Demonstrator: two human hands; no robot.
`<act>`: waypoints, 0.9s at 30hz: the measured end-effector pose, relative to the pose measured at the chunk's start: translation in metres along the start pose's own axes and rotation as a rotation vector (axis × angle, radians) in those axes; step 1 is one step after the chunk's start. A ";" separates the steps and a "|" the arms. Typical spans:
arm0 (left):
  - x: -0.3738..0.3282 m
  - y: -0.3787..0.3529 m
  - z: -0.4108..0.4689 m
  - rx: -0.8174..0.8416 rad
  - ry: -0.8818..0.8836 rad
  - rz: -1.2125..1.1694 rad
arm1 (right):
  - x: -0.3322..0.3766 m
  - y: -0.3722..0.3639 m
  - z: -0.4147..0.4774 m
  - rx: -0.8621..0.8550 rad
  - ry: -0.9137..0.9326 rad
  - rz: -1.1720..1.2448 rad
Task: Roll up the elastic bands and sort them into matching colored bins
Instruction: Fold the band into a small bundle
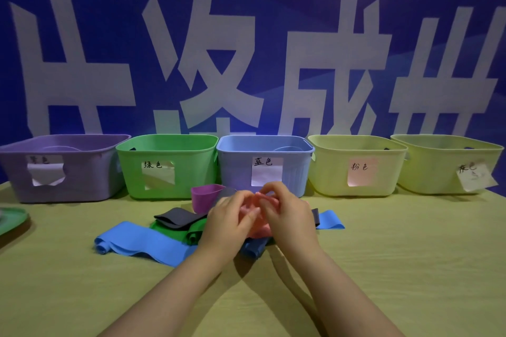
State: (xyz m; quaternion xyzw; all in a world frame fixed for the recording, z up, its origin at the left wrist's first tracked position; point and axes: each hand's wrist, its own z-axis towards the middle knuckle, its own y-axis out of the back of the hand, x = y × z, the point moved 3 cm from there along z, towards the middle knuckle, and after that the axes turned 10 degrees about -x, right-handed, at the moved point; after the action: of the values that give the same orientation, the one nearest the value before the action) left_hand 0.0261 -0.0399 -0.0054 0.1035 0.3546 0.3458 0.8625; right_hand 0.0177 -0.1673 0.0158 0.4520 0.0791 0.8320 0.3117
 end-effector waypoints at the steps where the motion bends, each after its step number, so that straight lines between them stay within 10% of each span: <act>1: -0.001 0.001 0.000 -0.004 -0.010 0.024 | 0.000 0.000 0.000 0.011 0.014 -0.010; 27: -0.002 0.025 0.002 -0.077 0.139 -0.347 | 0.006 0.002 0.002 0.000 0.019 0.355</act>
State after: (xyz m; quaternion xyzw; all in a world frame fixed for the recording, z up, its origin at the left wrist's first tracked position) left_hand 0.0132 -0.0227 0.0075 -0.0163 0.4125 0.2117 0.8859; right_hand 0.0156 -0.1658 0.0217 0.4511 0.0010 0.8782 0.1590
